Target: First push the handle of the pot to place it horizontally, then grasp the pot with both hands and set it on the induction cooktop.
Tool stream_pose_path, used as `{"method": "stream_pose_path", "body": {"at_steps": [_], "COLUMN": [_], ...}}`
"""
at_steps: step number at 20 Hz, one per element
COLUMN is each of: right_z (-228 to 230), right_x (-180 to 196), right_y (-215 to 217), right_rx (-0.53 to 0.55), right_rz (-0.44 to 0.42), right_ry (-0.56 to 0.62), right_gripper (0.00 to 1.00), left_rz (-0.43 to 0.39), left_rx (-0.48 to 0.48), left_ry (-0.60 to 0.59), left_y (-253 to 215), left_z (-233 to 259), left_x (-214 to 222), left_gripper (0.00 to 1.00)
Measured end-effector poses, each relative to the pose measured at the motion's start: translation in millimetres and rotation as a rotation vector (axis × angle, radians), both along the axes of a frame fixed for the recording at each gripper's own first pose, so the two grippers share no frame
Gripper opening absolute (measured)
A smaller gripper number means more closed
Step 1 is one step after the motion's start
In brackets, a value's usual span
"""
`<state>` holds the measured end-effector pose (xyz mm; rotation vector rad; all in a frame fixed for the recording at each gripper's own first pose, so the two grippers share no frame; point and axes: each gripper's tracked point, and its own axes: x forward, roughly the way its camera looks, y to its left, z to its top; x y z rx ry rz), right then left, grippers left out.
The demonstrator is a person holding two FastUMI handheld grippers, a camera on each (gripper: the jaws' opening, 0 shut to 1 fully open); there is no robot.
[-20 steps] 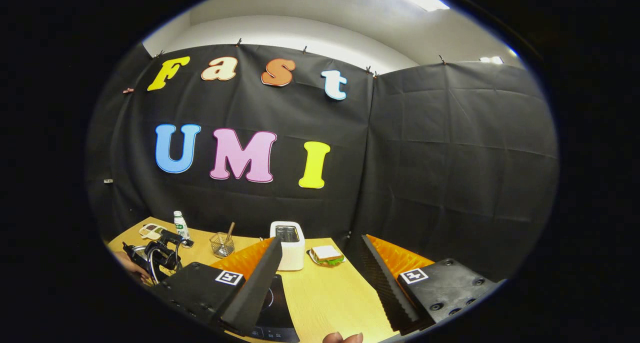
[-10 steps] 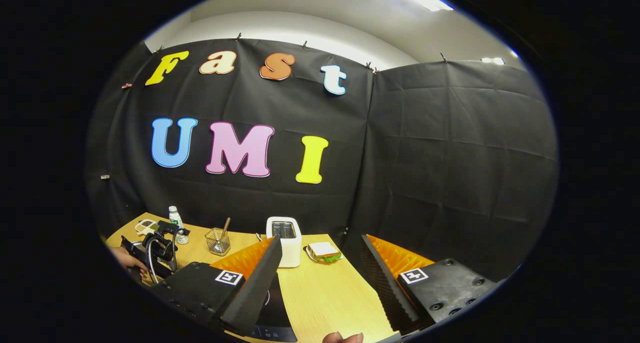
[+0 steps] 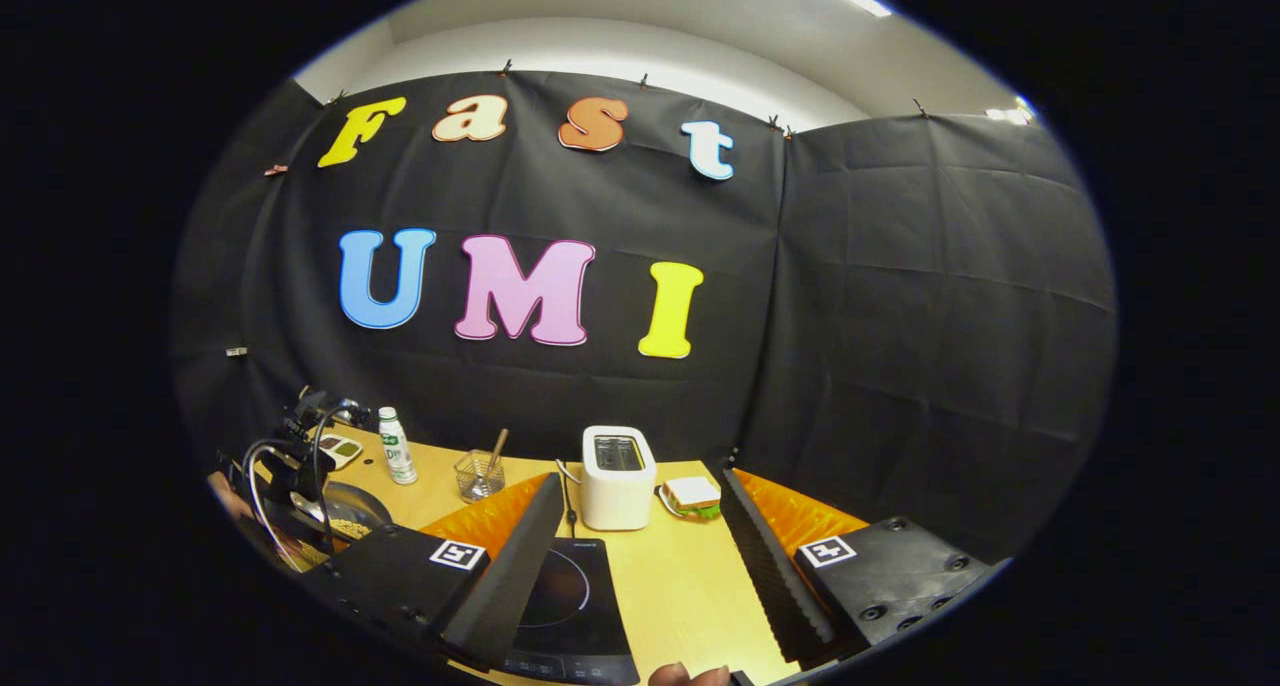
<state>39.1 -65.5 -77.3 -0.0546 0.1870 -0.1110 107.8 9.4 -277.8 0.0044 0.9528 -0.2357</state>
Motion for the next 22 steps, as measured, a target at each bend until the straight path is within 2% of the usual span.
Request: {"method": "stream_pose_path", "body": {"at_steps": [3,7,12,17,22], "right_z": [-5,-16,-47,-92,-151], "right_x": [3,13,28,40,49], "right_y": [30,86,148,197,242], "right_rx": [0.028,0.123,0.184,0.202,0.201], "right_rz": [0.06,0.174,0.281,0.363,0.422], "right_ry": [0.012,0.062,0.155,0.281,0.43], "right_gripper": [0.98,0.98,0.98,0.98,0.99], "left_rz": [0.06,0.122,0.186,0.265,0.274], "left_rx": [-0.031,-0.063,-0.001,0.019,0.025], "left_ry": [-0.098,-0.166,-0.196,-0.174,-0.111], "left_y": [25,70,153,223,268], "left_z": [27,47,50,33,1], "left_x": [0,-5,-19,-24,-16], "left_gripper": [0.99,0.95,0.96,0.95,0.95]}}
